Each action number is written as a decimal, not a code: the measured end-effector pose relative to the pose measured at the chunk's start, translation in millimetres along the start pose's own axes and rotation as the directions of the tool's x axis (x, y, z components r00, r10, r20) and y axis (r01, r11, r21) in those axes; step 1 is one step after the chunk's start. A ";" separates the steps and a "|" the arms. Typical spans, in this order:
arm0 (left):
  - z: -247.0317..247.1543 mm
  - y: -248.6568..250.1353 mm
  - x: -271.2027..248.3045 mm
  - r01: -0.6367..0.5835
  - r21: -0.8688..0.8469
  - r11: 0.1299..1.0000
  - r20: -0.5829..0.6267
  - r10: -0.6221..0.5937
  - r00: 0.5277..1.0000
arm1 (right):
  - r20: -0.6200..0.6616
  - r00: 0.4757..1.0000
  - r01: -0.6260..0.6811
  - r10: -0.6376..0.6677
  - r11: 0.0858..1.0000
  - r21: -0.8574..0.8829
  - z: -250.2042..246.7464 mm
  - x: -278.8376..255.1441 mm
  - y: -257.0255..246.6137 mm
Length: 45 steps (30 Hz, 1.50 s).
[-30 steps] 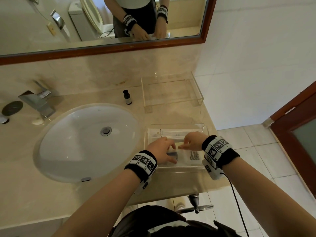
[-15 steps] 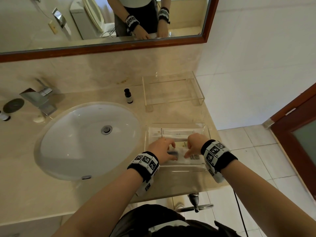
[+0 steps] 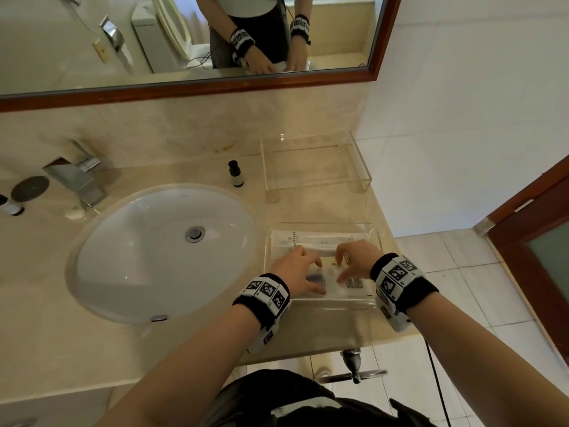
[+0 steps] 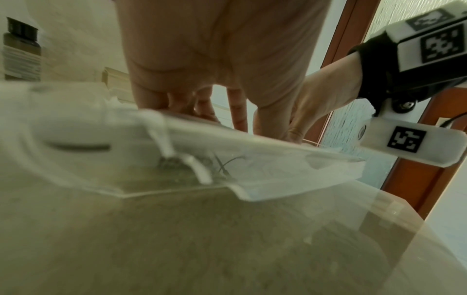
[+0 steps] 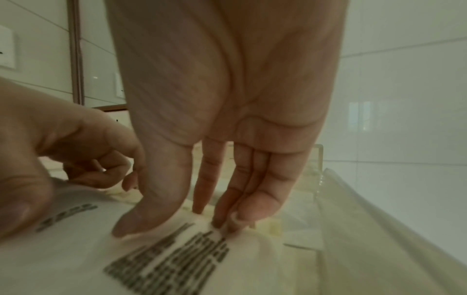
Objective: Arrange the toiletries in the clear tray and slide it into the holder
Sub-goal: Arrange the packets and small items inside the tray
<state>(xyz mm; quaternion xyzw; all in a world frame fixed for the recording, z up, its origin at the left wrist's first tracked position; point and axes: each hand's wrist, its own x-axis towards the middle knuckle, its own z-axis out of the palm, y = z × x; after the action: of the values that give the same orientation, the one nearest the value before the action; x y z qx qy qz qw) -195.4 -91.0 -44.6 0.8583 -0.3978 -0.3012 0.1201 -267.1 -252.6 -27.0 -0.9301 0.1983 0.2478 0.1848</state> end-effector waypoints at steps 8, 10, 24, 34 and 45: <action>1.2 8.9 -0.4 0.037 0.034 0.999 -0.001 -0.037 0.999 | 0.017 1.000 -0.014 0.016 0.997 -0.081 -1.1 2.3 -8.2; 1.0 9.7 -0.2 0.041 0.071 0.997 -0.019 -0.040 0.999 | 0.003 1.000 -0.011 0.012 0.997 -0.071 -1.3 2.6 -7.6; -2.0 4.4 -1.9 0.055 0.157 0.986 -0.018 -0.053 0.998 | 0.075 0.996 -0.048 0.057 0.991 -0.121 1.2 -2.2 -8.3; -40.9 -9.7 -7.1 0.122 0.029 0.992 -0.097 -0.118 0.988 | 0.118 0.992 -0.030 0.054 0.980 -0.199 -28.1 7.3 -36.0; -110.9 -158.5 -80.0 0.438 -0.301 0.847 -0.335 -0.524 0.783 | -0.246 0.938 0.279 -0.245 0.954 0.113 -42.0 41.1 -156.2</action>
<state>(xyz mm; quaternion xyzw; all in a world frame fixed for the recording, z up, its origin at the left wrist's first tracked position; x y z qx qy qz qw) -70.8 69.4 6.0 0.9572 -0.0972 -0.1773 0.2069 -146.1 -149.3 23.4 -0.9545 0.1102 0.0967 0.2598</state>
